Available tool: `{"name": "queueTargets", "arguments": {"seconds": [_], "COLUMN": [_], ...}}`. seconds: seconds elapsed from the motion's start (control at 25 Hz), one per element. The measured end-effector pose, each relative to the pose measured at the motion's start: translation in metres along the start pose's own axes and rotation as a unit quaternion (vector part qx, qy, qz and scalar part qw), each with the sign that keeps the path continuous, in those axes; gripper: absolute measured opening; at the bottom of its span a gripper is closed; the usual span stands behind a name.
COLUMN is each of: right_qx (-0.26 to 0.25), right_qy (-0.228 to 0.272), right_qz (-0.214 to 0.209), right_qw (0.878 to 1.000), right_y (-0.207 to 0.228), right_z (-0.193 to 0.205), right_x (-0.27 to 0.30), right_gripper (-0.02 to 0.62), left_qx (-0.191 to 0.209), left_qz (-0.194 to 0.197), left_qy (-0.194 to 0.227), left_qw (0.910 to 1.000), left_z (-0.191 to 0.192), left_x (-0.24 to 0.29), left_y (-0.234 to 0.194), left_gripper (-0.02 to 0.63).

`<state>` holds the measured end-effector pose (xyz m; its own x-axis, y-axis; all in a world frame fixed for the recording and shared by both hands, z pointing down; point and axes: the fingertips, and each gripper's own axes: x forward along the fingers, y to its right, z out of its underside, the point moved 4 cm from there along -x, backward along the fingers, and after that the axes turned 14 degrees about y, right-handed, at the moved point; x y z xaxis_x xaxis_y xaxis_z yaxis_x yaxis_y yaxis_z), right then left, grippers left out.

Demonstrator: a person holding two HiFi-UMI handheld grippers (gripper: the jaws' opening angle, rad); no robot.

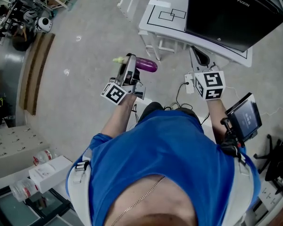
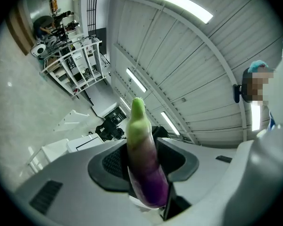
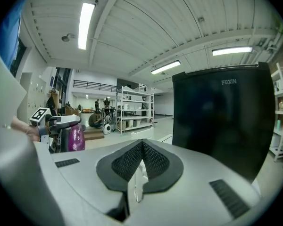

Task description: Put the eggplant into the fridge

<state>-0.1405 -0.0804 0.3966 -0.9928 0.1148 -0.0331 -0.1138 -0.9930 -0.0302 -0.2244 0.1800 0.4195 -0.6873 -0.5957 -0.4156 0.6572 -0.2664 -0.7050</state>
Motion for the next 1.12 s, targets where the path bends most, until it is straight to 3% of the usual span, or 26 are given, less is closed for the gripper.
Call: {"name": "queueTargets", "arguments": {"seconds": [0.28, 0.56, 0.96, 1.12], "right_qx": [-0.079, -0.174, -0.350, -0.425], "right_qy": [-0.003, -0.003, -0.005, -0.045], "right_qz": [0.053, 0.116, 0.153, 0.135], "right_qw": [0.995, 0.978, 0.924, 0.894], "right_y": [0.041, 0.081, 0.117, 0.125], "right_z": [-0.019, -0.058, -0.140, -0.154], "right_x": [0.031, 0.065, 0.092, 0.105], "right_gripper": [0.002, 0.002, 0.009, 0.129], "left_qx": [-0.021, -0.041, -0.062, -0.073], "left_qz": [0.026, 0.062, 0.082, 0.077], "left_qy": [-0.027, -0.053, -0.059, -0.056], "left_qw": [0.9991, 0.9958, 0.9930, 0.9928], "left_z": [-0.001, -0.011, -0.024, -0.025], "left_x": [0.047, 0.098, 0.121, 0.126], "left_y": [-0.024, -0.049, -0.065, -0.075], "left_gripper": [0.190, 0.190, 0.190, 0.190]}}
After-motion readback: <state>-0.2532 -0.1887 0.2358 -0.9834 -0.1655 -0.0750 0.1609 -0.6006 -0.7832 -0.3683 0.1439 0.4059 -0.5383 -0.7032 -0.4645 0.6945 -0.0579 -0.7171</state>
